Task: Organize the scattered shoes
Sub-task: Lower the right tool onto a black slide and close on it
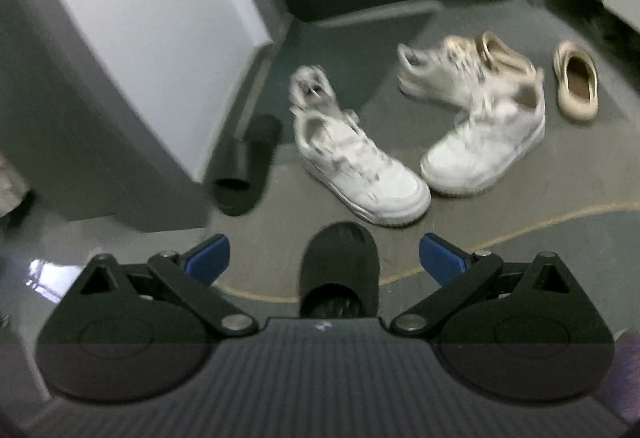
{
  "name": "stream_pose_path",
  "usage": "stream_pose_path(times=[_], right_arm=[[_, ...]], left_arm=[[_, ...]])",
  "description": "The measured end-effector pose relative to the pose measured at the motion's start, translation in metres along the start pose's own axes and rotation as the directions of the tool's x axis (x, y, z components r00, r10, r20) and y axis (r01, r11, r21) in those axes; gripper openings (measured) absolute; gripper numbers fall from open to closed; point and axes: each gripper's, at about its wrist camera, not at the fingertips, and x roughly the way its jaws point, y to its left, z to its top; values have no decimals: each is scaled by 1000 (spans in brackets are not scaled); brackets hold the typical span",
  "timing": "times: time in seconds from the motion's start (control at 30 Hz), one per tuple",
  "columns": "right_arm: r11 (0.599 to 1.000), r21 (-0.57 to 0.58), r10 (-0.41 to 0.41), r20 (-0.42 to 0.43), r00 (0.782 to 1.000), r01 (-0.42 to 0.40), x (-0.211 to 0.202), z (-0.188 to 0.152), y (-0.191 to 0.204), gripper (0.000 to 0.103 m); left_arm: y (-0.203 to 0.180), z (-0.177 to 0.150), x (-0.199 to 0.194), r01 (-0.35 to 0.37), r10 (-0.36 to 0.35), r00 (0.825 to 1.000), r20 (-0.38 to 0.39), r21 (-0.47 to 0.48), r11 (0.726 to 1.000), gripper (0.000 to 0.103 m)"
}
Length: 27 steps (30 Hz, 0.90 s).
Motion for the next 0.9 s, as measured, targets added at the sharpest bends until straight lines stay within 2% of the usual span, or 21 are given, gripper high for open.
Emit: stream_pose_path(times=[0.13,0.33,0.4,0.43,0.67,0.8,0.9], right_arm=[[997,-63,-41,-42,998,38,84,-48,7,103],[977,-207,-73,-60,996,59,152,-86,31,103],[961,-254,-123,-57,991,104,169,-95,36,103],[951,-271,-163,-32,986,148,176,-101,38,103],[957,-256,-156,-48,987,139,208,-115,33,103],[966,-197,-180,-62,982,165,214,-113,34,103],[970,-133,-211,-36,977,205,212,-111,40,103]], left_arm=[[12,-2,1,-15,15,1000,-1,-11,1000,103],[22,2,16,-32,30,999,-44,-48,998,103],[21,5,21,-35,32,998,-53,-58,998,103],[20,6,22,-31,28,998,-53,-56,998,103],[9,7,31,-30,28,998,-56,-32,999,103],[3,5,38,-36,33,996,-78,-34,999,103],[3,4,43,-15,9,994,-108,-53,998,103]])
